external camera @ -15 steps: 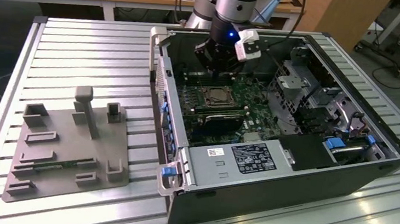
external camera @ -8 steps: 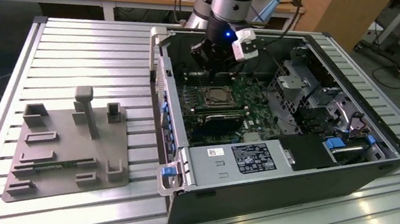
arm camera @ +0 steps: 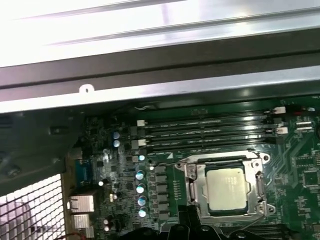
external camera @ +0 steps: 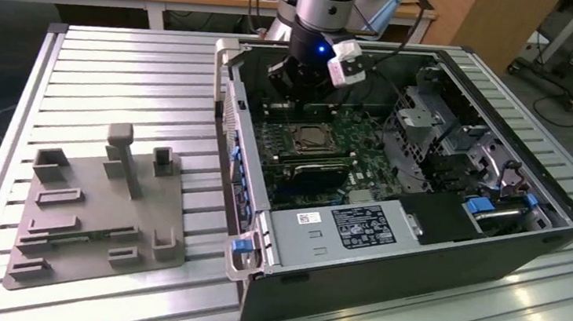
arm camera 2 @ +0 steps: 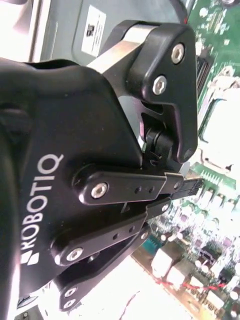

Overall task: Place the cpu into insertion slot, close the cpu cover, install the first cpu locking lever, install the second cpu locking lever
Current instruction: 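Install the first cpu locking lever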

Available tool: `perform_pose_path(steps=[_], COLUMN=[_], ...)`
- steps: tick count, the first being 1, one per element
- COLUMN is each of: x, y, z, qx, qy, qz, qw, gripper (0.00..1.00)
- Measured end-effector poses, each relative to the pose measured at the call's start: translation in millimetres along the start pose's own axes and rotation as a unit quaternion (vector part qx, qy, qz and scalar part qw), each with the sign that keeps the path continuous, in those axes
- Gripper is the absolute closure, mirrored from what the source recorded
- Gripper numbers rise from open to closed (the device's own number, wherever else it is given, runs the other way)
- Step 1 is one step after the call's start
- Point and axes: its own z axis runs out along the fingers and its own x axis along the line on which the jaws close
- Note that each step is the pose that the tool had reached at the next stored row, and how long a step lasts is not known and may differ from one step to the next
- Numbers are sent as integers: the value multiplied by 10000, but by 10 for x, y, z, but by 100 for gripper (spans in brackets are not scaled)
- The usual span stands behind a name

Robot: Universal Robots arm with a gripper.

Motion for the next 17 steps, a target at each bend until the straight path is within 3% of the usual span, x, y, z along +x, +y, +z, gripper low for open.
perform_pose_path(steps=[7, 17], x=[145, 188], y=[-14, -13], z=[1, -33], qx=[0, -3], qy=[0, -27], qz=[-56, -140], qw=[10000, 9999], gripper=[90, 90])
